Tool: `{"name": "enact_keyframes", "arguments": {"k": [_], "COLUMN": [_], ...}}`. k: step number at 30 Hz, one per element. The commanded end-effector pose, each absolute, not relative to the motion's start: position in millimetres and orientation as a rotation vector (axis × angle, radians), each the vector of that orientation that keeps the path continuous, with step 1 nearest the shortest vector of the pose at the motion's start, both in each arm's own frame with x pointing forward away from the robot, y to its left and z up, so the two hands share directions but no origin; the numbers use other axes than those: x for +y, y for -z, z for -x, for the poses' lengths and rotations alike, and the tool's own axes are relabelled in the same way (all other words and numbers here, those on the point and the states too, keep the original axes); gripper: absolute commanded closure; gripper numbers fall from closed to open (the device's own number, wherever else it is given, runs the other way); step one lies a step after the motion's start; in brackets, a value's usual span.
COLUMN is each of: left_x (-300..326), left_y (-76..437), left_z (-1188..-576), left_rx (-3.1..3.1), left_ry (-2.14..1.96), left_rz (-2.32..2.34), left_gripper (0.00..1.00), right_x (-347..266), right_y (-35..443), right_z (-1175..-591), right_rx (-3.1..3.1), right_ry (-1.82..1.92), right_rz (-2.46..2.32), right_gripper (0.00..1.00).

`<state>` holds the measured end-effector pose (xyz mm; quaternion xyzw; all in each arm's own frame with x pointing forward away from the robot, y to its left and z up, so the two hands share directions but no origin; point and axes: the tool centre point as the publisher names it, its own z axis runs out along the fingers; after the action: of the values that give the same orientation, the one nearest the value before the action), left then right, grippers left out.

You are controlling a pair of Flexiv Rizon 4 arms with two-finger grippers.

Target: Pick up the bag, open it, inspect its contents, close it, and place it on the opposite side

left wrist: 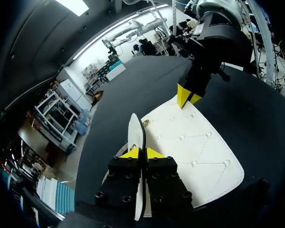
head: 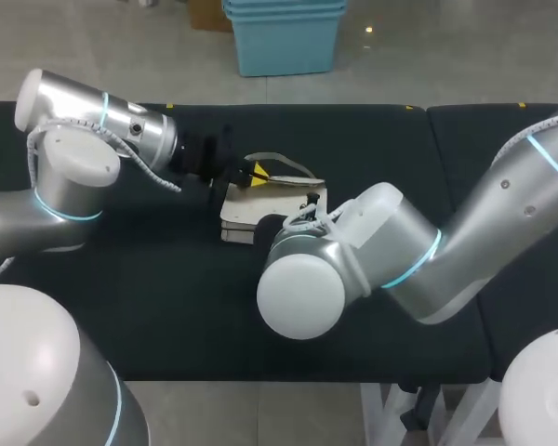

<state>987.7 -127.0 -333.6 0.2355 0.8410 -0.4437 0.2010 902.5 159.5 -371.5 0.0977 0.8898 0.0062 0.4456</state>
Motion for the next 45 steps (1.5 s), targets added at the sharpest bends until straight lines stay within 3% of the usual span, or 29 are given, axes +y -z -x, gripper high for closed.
{"name": "enact_keyframes", "arguments": {"k": [1,45], "left_x": [-128.5,-119.7], "left_y": [350.5,367.7], "left_z": [-976.9,-971.3], "left_rx": [2.323,2.39], "left_ry": [1.236,1.194], "left_rz": [-0.647,-0.712], "left_gripper": [1.0,1.0], "right_x": [159.3,159.3], "right_y": [374.1,374.1], "right_z": [-902.5,-902.5], "right_rx": [2.2,2.2], "right_ry": [-0.018,-0.018], "right_rz": [-0.242,-0.242], "right_gripper": [1.0,1.0]}}
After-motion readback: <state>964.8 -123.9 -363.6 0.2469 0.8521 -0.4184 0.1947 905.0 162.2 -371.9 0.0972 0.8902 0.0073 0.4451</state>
